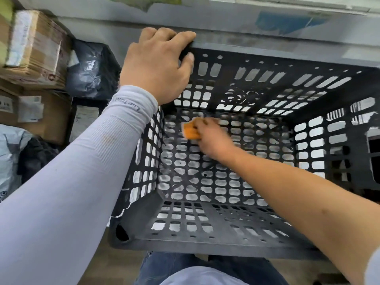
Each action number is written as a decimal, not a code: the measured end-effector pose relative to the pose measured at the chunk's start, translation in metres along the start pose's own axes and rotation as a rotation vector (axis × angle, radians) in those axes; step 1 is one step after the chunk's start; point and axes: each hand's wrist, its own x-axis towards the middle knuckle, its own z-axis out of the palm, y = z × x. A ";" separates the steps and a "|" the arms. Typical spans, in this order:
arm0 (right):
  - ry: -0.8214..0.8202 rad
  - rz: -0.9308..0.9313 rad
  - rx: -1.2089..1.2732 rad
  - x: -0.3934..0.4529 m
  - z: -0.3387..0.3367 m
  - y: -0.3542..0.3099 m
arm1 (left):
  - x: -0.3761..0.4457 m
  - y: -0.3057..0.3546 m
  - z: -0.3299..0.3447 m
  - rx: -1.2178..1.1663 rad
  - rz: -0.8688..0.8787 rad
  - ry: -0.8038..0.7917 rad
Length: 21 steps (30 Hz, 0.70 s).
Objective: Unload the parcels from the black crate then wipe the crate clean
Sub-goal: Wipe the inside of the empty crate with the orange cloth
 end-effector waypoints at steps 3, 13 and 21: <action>-0.066 -0.236 -0.060 0.007 0.022 -0.040 | -0.001 0.000 0.000 0.001 0.001 -0.002; 0.014 -0.171 -0.310 0.011 0.015 -0.015 | 0.001 0.000 0.002 0.007 0.000 0.003; 0.020 -0.019 -0.381 -0.016 -0.007 0.049 | 0.000 0.004 0.003 0.003 0.006 -0.002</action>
